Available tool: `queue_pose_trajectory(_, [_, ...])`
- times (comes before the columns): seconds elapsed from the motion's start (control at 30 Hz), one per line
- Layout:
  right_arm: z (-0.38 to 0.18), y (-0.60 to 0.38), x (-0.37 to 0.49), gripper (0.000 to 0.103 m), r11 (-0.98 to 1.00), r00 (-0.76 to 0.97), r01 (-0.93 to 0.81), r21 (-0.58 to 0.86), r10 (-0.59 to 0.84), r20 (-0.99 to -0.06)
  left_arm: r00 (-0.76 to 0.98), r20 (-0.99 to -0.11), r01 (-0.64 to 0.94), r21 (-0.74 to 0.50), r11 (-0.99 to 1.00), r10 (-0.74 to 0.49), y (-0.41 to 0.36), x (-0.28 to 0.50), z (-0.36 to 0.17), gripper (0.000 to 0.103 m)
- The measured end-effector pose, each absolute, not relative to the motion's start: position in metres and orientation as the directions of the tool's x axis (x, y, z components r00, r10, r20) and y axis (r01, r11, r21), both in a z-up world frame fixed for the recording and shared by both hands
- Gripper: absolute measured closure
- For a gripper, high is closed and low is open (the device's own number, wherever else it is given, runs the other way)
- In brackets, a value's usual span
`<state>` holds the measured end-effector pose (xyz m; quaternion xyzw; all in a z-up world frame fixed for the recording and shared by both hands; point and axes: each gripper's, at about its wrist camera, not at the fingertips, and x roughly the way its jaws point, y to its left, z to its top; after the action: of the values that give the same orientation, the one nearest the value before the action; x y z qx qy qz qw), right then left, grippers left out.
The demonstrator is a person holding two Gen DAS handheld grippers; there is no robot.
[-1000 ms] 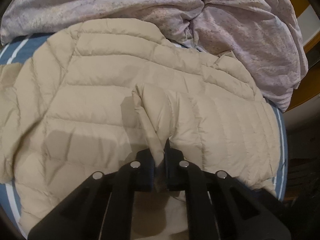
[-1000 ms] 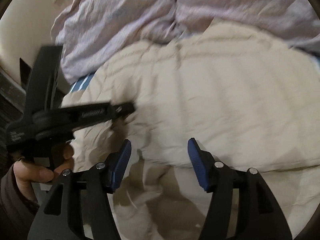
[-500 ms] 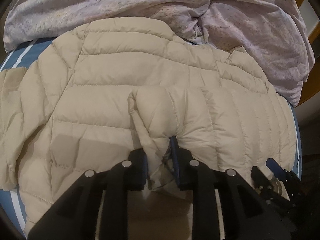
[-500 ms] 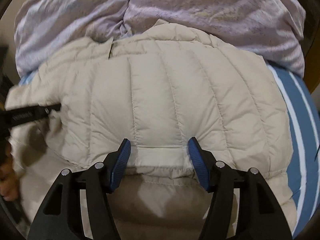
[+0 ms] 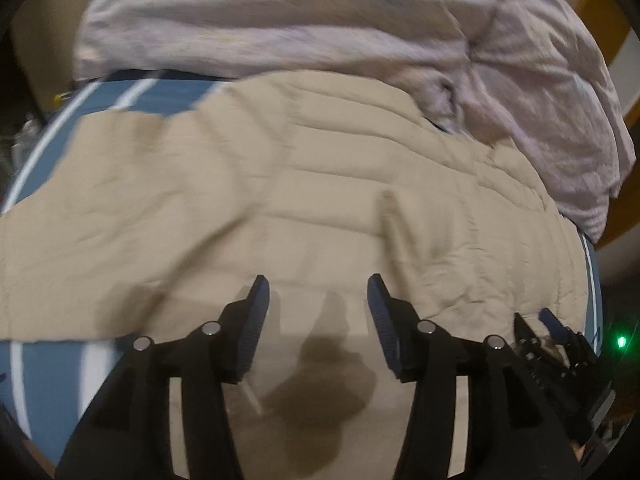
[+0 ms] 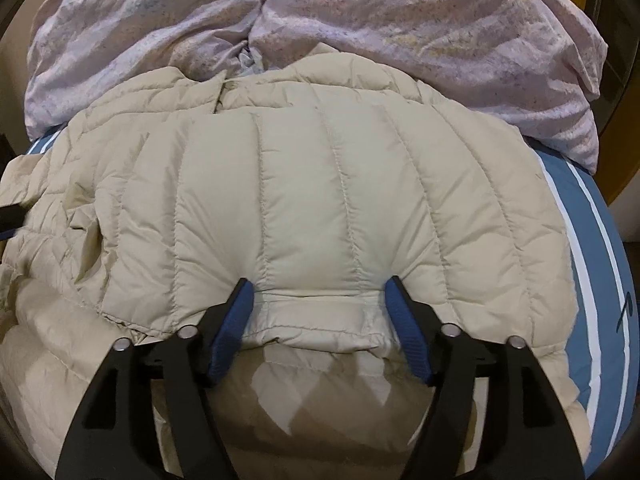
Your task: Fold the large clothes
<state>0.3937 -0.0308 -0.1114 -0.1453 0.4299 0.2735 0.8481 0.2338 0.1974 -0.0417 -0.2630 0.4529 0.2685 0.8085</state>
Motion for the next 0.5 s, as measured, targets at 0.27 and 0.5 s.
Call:
queue_pose_trajectory(0.27, [-0.096, -0.05, 0.382, 0.006, 0.844, 0.451, -0.535, 0.033, 0.318, -0.834, 0.374, -0.874, -0.819, -0.155, 0.552, 0.309, 0.25, 0.12, -0.034, 0.048])
queue_pose_trajectory(0.5, [-0.082, -0.06, 0.36, 0.006, 0.841, 0.431, -0.535, 0.08, 0.353, -0.83, 0.227, -0.896, -0.934, -0.09, 0.345, 0.381, 0.307, 0.028, -0.047, 0.049])
